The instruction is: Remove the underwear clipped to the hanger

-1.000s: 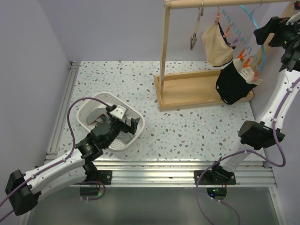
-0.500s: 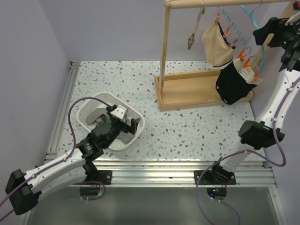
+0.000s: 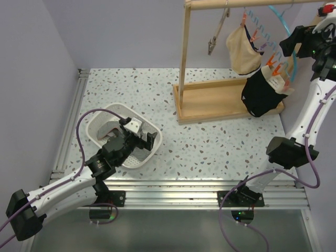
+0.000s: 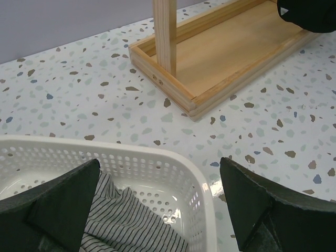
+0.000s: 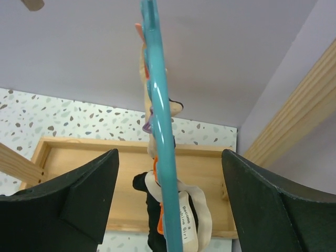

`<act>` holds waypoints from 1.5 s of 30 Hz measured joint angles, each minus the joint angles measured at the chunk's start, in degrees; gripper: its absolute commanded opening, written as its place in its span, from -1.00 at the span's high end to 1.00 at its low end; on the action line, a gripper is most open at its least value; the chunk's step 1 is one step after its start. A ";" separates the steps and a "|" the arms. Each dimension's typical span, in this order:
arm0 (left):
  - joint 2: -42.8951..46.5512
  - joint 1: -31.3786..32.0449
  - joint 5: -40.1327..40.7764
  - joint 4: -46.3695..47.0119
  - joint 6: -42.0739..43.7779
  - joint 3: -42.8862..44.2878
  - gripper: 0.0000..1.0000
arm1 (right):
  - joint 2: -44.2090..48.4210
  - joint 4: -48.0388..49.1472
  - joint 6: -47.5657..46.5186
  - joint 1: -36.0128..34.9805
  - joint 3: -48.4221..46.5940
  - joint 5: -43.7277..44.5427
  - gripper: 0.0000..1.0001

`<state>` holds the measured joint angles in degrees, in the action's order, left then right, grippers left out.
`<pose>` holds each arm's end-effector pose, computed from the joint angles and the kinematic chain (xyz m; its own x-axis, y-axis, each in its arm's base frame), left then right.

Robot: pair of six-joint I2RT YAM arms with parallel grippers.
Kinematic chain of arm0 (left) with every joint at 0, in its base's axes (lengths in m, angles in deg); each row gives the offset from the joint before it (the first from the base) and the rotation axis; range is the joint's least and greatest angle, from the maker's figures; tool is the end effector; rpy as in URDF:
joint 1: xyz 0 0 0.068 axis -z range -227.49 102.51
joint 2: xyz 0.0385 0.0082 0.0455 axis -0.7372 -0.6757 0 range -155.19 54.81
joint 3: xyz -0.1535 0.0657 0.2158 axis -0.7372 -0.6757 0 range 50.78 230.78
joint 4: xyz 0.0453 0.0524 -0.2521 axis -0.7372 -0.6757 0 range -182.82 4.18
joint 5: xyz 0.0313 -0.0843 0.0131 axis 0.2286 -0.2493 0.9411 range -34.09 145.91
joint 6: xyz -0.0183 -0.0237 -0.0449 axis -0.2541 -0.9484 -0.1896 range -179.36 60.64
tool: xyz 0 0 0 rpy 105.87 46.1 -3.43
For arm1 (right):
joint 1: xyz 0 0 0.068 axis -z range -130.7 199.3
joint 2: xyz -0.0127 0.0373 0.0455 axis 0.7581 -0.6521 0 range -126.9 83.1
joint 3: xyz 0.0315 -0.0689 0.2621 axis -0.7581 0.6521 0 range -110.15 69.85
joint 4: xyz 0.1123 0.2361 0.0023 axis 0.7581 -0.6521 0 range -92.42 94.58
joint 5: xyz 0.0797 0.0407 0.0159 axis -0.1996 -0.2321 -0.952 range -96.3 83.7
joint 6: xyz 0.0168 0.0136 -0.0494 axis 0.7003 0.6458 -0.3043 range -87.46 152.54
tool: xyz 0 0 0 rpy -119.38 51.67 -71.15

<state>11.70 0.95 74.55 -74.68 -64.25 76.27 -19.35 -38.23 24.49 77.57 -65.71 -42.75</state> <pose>0.1319 -0.1315 0.2648 -0.1170 0.0104 -0.9931 0.4903 0.8702 -0.0487 0.3187 -0.1473 0.5381 -0.1280 -0.0591 -0.9900 -0.1542 0.9873 -0.0390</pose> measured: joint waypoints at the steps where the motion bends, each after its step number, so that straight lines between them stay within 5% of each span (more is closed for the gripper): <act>1: 0.00 0.00 0.00 0.00 0.00 0.00 -1.00 | -0.11 -0.39 -0.44 -0.59 -0.07 0.31 -0.57; 9: 0.00 0.00 0.02 0.00 0.00 0.00 -1.00 | -2.45 -3.06 -3.56 -6.97 -1.22 4.76 -0.16; 14: 0.00 0.00 0.02 0.00 0.00 0.00 -1.00 | -3.48 -3.69 -4.85 -9.31 -1.99 7.23 0.59; 21: 0.00 0.00 0.04 0.00 0.02 -0.02 -1.00 | -3.63 -3.91 -4.48 -11.17 -2.47 8.63 1.00; 45: 0.11 0.00 0.04 0.00 0.02 -0.02 -1.00 | -1.27 -0.46 9.18 -12.61 -1.84 -1.73 1.00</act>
<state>11.81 0.95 74.59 -74.68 -64.23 76.25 -20.62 -38.69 33.67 64.96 -67.55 -44.47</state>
